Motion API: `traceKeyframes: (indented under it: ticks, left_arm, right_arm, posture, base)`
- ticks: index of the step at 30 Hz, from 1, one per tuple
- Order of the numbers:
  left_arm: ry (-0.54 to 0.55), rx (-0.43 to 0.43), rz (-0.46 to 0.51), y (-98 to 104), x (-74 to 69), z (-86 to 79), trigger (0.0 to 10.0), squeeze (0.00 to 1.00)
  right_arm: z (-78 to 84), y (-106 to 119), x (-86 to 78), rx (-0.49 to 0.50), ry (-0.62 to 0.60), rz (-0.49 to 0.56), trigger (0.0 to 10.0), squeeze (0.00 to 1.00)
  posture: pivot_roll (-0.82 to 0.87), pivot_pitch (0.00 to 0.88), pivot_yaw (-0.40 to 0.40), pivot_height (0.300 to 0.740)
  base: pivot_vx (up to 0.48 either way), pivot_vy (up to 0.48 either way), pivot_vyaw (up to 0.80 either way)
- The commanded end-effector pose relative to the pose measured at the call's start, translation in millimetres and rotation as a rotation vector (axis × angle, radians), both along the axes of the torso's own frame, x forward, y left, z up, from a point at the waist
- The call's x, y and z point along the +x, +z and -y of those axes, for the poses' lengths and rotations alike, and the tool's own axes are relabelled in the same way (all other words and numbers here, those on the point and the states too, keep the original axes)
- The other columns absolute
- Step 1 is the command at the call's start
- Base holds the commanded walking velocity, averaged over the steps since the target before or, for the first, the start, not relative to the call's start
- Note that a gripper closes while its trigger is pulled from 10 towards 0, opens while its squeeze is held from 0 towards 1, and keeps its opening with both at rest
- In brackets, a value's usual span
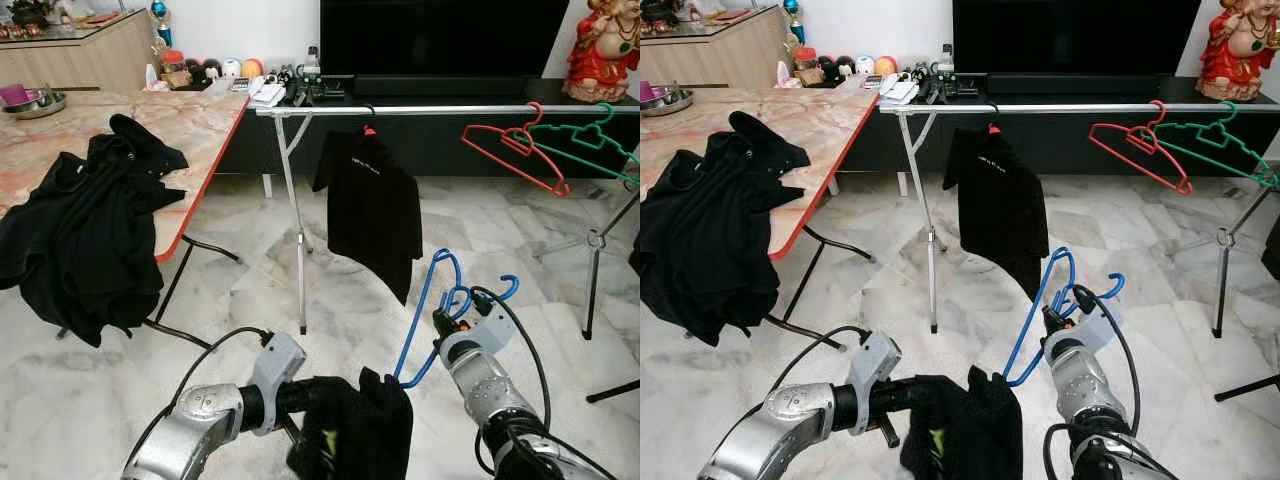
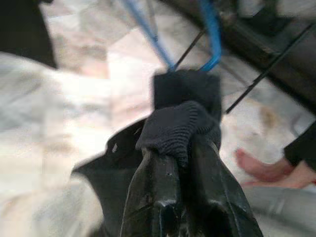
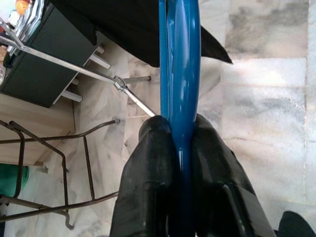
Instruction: Hang hanger
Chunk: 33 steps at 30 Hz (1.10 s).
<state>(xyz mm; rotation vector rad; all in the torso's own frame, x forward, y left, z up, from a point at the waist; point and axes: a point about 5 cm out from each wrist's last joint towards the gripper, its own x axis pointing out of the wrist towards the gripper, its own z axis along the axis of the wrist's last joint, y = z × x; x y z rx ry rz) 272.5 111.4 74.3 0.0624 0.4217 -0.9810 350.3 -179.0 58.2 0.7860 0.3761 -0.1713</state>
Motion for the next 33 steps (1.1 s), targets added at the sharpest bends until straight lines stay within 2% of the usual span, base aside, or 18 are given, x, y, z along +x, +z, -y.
traceKeyframes:
  ticks: [1, 2, 8, 12, 13, 14, 16, 19, 20, 24, 27, 33]
  left_arm:
    - [-0.024, 0.077, 0.002, -9, -3.1, -1.0, 10.0, 1.00]
    - [-0.059, 0.149, 0.008, -16, -6.6, -1.6, 10.0, 1.00]
    - [-0.067, 0.239, 0.031, -25, -6.3, -4.5, 10.0, 1.00]
    - [-0.058, 0.163, 0.060, -16, 0.8, 0.3, 10.0, 1.00]
    - [-0.050, 0.116, 0.066, -10, 4.1, 2.8, 10.0, 1.00]
    - [-0.045, 0.084, 0.065, -6, 6.0, 4.4, 10.0, 1.00]
    - [-0.045, 0.053, 0.065, -3, 7.8, 6.3, 10.0, 1.00]
    - [-0.057, 0.026, 0.065, 0, 8.2, 8.6, 10.0, 1.00]
    - [-0.091, -0.031, 0.055, 5, 6.5, 13.0, 10.0, 1.00]
    - [-0.187, -0.077, 0.005, 5, -2.8, 19.0, 10.0, 1.00]
    - [-0.202, -0.077, -0.006, 3, -4.6, 19.5, 10.0, 1.00]
    - [-0.166, -0.084, -0.042, -7, -0.5, 17.6, 10.0, 1.00]
  right_arm:
    - [4.7, 7, 3.5, 0.002, -0.022, 0.024, 10.0, 0.00]
    - [5.8, 9, 4.5, 0.001, -0.027, 0.027, 10.0, 0.00]
    - [4.8, 10, 5.6, -0.009, -0.030, 0.027, 10.0, 0.00]
    - [-5.1, 7, 4.8, -0.030, 0.052, 0.024, 10.0, 0.00]
    - [-14.8, 4, 3.4, -0.059, 0.153, 0.024, 10.0, 0.00]
    - [-19.5, 1, 1.7, -0.088, 0.205, 0.010, 10.0, 0.00]
    - [-23.4, -3, -0.5, -0.125, 0.252, -0.012, 10.0, 0.00]
    - [-25.3, -6, -2.4, -0.136, 0.269, -0.029, 10.0, 0.00]
    - [-26.4, -10, -5.1, -0.143, 0.283, -0.050, 10.0, 0.00]
    - [-24.3, -9, -4.6, -0.141, 0.271, -0.049, 10.0, 0.00]
    - [-23.9, -7, -3.2, -0.144, 0.276, -0.041, 10.0, 0.00]
    - [-23.9, 5, 4.3, -0.146, 0.285, 0.001, 10.0, 0.00]
  posture:
    - [0.04, 0.044, -0.008, 0.740]
    - [0.04, 0.046, -0.010, 0.740]
    - [0.05, 0.049, -0.014, 0.740]
    - [0.05, 0.051, -0.016, 0.740]
    - [0.05, 0.051, -0.016, 0.740]
    - [0.05, 0.051, -0.017, 0.740]
    - [0.05, 0.051, -0.018, 0.740]
    - [0.06, 0.052, -0.020, 0.740]
    - [0.05, 0.054, -0.020, 0.740]
    - [0.06, 0.056, -0.020, 0.740]
    - [0.05, 0.060, -0.019, 0.740]
    - [0.05, 0.062, -0.022, 0.740]
  base:
    - [0.000, 0.000, 0.00]
    - [0.000, 0.000, 0.00]
    - [0.000, 0.000, 0.00]
    - [0.000, 0.000, 0.00]
    - [0.000, 0.000, 0.00]
    - [0.000, 0.000, 0.00]
    - [0.000, 0.000, 0.00]
    - [0.000, 0.000, 0.00]
    - [0.000, 0.000, 0.00]
    - [0.000, 0.000, 0.00]
    - [0.000, 0.000, 0.00]
    - [0.000, 0.000, 0.00]
